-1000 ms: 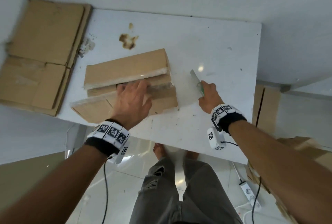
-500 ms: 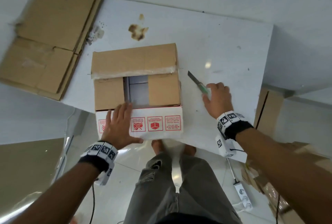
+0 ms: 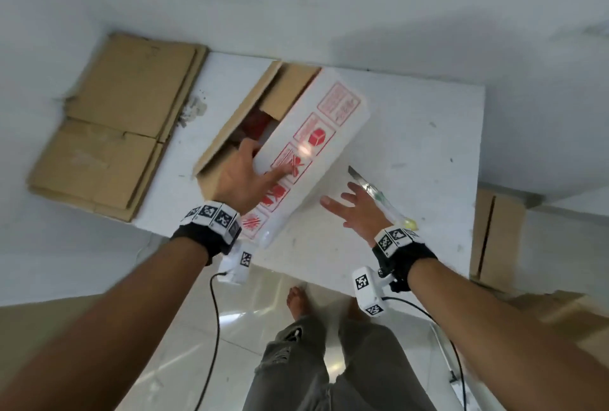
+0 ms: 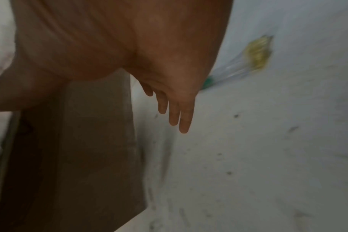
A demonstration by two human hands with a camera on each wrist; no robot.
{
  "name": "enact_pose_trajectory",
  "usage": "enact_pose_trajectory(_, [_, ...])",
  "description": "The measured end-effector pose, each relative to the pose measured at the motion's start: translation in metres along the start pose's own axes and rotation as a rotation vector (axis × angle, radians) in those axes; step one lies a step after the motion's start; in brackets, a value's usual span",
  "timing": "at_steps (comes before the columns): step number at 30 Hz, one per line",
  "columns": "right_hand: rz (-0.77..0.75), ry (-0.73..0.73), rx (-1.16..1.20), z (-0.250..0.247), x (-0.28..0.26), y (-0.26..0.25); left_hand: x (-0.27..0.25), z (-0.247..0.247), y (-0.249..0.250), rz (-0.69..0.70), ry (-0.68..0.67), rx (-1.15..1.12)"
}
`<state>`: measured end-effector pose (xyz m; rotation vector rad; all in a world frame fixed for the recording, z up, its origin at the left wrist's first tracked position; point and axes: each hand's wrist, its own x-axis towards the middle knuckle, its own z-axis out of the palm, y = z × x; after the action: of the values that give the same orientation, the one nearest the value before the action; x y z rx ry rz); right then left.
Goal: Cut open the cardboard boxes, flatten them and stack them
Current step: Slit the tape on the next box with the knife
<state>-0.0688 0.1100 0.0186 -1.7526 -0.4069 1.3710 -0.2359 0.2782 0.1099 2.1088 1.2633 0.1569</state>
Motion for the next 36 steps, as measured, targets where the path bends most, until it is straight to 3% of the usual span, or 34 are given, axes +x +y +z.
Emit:
enact_pose_trajectory(5, [-0.048, -0.169, 0.158, 0.039, 0.008, -0.068, 0.013, -0.044, 0.020, -0.077, 0.053, -0.305])
enact_pose_trajectory(7, [-0.067, -0.161, 0.147, 0.049, 0.011, -0.084, 0.020, -0.060, 0.014, -0.102, 0.024, -0.451])
enact_pose_trajectory(10, [-0.061, -0.036, 0.044, 0.056, 0.018, -0.102, 0.032, -0.079, -0.004, -0.127, -0.234, -0.669])
enact_pose_trajectory(12, [-0.045, 0.084, -0.054, 0.056, 0.021, -0.114, 0.042, -0.088, -0.020, -0.130, -0.374, -0.602])
enact_pose_trajectory(15, [-0.126, 0.329, -0.199, 0.053, 0.019, -0.137, 0.057, -0.100, -0.045, -0.150, -0.402, -0.494])
enact_pose_trajectory(17, [-0.221, 0.400, -0.235, 0.055, 0.006, -0.162, 0.063, -0.108, -0.057, -0.132, -0.391, -0.349])
enact_pose_trajectory(19, [-0.281, 0.339, -0.210, 0.058, -0.011, -0.185, 0.065, -0.116, -0.062, -0.077, -0.343, -0.114])
enact_pose_trajectory(21, [-0.321, 0.162, -0.148, 0.067, -0.030, -0.203, 0.063, -0.121, -0.065, -0.049, -0.267, 0.137])
enact_pose_trajectory(23, [-0.361, -0.017, -0.135, 0.091, -0.046, -0.210, 0.058, -0.121, -0.070, -0.076, -0.237, 0.232])
enact_pose_trajectory(26, [-0.397, -0.159, -0.206, 0.152, -0.050, -0.201, 0.039, -0.121, -0.065, -0.144, -0.383, -0.089])
enact_pose_trajectory(29, [-0.415, -0.088, -0.257, 0.195, -0.043, -0.193, 0.020, -0.125, -0.062, -0.065, -0.456, -0.445])
enact_pose_trajectory(32, [-0.363, -0.163, -0.153, 0.202, -0.041, -0.202, 0.013, -0.132, -0.072, 0.012, -0.437, -0.616])
enact_pose_trajectory(34, [-0.282, -0.260, -0.093, 0.193, -0.042, -0.214, 0.013, -0.139, -0.077, -0.030, -0.464, -0.662])
enact_pose_trajectory(36, [-0.218, -0.289, -0.183, 0.179, -0.029, -0.221, 0.015, -0.148, -0.073, -0.078, -0.483, -0.672])
